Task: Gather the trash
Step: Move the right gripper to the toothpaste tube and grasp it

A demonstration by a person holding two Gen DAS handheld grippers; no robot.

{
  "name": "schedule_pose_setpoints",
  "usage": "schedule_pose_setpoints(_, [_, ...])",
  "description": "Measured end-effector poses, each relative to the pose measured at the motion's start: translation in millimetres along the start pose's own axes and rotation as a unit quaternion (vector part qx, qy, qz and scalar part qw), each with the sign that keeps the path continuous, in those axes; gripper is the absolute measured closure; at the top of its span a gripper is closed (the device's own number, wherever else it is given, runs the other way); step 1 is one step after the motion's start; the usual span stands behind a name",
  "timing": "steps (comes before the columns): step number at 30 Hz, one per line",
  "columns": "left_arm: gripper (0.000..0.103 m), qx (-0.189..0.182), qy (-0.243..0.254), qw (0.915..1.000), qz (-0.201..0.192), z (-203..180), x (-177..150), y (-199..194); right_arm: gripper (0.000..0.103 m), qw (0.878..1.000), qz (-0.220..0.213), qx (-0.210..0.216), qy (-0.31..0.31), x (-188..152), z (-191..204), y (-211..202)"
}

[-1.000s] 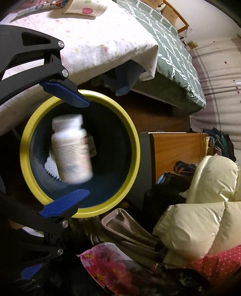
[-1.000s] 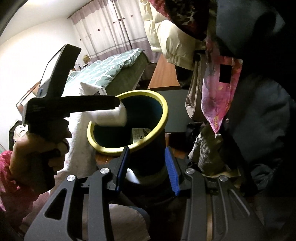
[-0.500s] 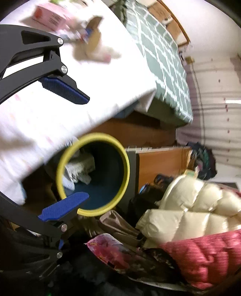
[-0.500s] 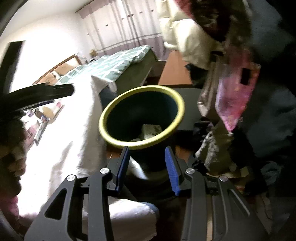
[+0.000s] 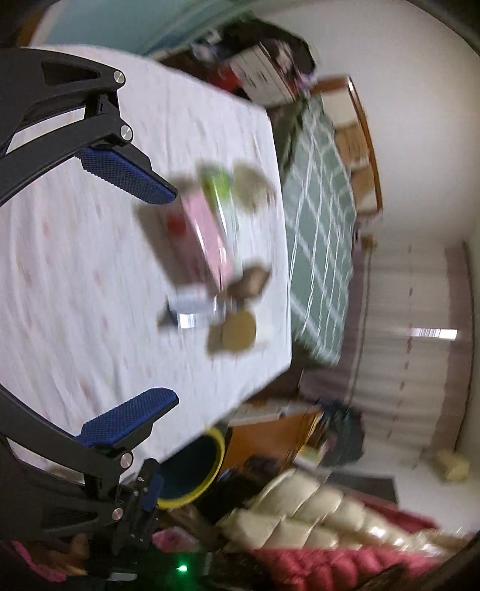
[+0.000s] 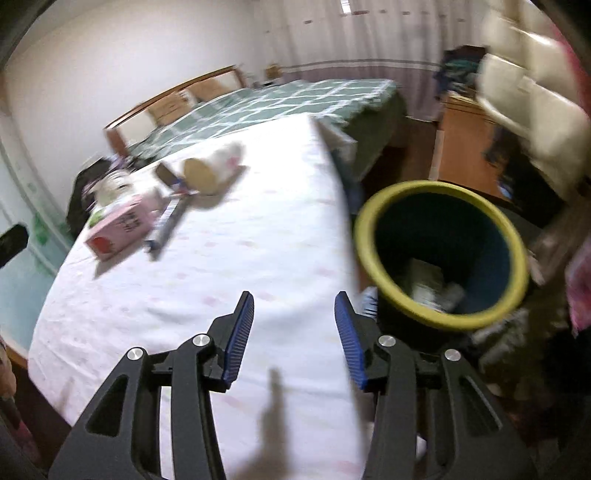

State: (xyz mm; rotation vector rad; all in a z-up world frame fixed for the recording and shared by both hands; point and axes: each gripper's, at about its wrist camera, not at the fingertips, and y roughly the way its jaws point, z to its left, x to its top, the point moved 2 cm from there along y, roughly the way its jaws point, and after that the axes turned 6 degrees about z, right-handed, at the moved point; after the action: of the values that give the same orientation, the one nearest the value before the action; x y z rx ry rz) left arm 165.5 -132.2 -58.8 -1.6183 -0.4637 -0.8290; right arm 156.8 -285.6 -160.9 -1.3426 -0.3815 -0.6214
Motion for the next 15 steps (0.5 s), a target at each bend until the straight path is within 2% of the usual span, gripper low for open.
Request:
schedule_pose_setpoints(4, [0.005,0.042,-0.046,0.9980,-0.008,59,-15,-18,0.059,0.999,0.012,0.025,-0.036,25,46,22])
schedule_pose_setpoints(8, [0.005,0.059,-0.071,0.9957,-0.010,91,-26,-23,0.059,0.997,0.020,0.038,-0.065,52,90,46])
schedule_pose_setpoints(11, [0.005,0.057,-0.075,0.9955,-0.005,100,-31,-20,0.059,0.996,0.032,0.033,-0.081,72,117,70])
schedule_pose_setpoints(15, [0.005,0.046,-0.073,0.9963,0.002,100,-36,-14,0.059,0.994,0.061,0.023,-0.087,87,135,102])
